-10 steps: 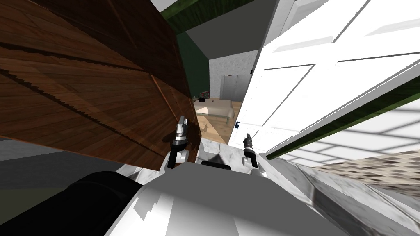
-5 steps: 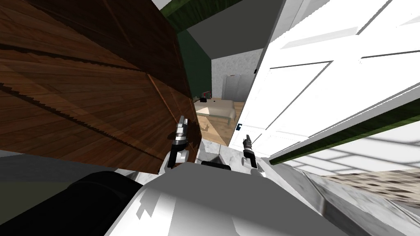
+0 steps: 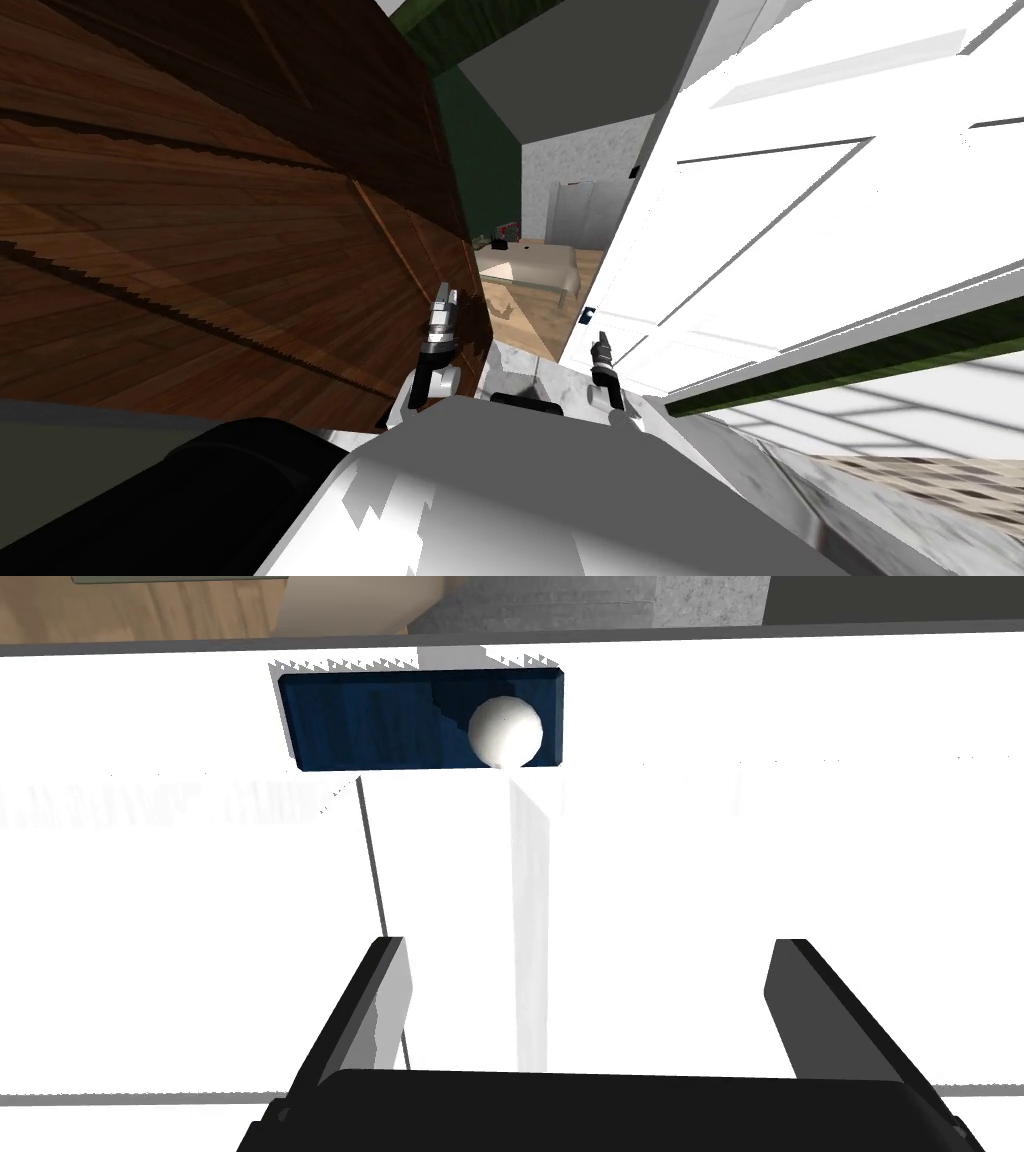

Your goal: Pull the door open

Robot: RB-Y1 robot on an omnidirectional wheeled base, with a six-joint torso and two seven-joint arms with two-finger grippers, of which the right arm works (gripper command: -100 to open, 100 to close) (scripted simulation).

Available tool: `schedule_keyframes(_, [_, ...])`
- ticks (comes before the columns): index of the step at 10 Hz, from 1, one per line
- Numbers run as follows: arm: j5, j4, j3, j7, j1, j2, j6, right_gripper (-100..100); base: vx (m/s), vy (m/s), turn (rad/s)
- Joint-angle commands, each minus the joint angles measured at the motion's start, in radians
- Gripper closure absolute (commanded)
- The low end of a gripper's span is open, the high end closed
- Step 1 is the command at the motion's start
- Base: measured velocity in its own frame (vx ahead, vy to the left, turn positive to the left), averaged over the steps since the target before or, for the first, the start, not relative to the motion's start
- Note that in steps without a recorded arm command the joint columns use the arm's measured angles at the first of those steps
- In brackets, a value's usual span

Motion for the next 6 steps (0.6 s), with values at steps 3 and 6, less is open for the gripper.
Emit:
schedule_keyframes(3, [-0.005, 0.054, -0.010, 0.002, -0.022, 0.002, -0.003, -100, 0.069, -0.036, 0.053])
schedule_keyframes(6, [-0.008, 0.090, -0.015, 0.003, -0.037, 0.002, -0.009, -100, 0.036, -0.020, 0.039])
